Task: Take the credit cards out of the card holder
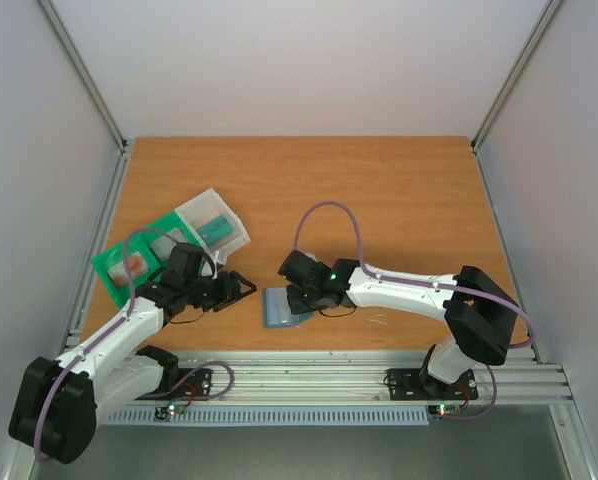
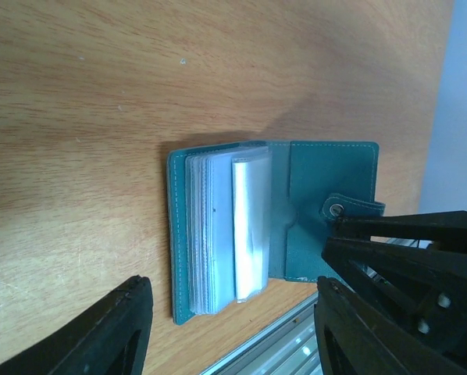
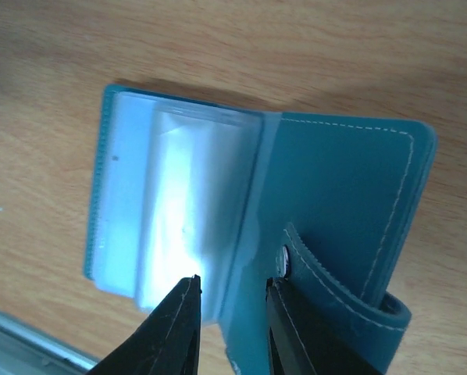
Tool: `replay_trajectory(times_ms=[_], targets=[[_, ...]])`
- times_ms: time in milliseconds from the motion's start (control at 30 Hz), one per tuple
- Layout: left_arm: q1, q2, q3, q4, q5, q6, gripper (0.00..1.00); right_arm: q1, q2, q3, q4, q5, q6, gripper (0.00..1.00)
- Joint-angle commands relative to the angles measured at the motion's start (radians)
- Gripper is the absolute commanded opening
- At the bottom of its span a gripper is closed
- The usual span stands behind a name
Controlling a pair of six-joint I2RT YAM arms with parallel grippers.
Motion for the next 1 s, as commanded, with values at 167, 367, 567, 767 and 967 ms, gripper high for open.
replay_trajectory(times_ms=[167,367,567,767,967], targets=[[-0.024,0.041,-0.015,0.081,-0.002,-0.022,0.56,-0.005,0.009,-0.108,0.064,0.079,0.014,0.25],[-0.06,0.068,-0.015,0.125,-0.035,-0.042,0.54,-0.005,0.024,-0.169,0.132,0.053,0.032,0.25],[-0.064,0.114,-0.07,0.263,-0.056,-0.088,0.47,-0.01,0.016,-0.212,0.174,0.053,0.049,0.25],[-0.074,0.193,-0.097,0.384,-0.047,-0.121,0.46,-0.012,-0.001,-0.233,0.197,0.04,0.049,0.24],[-0.152,0.284,-0.095,0.502,-0.074,-0.162,0.46,-0.012,-0.003,-0.241,0.216,0.024,0.052,0.24]])
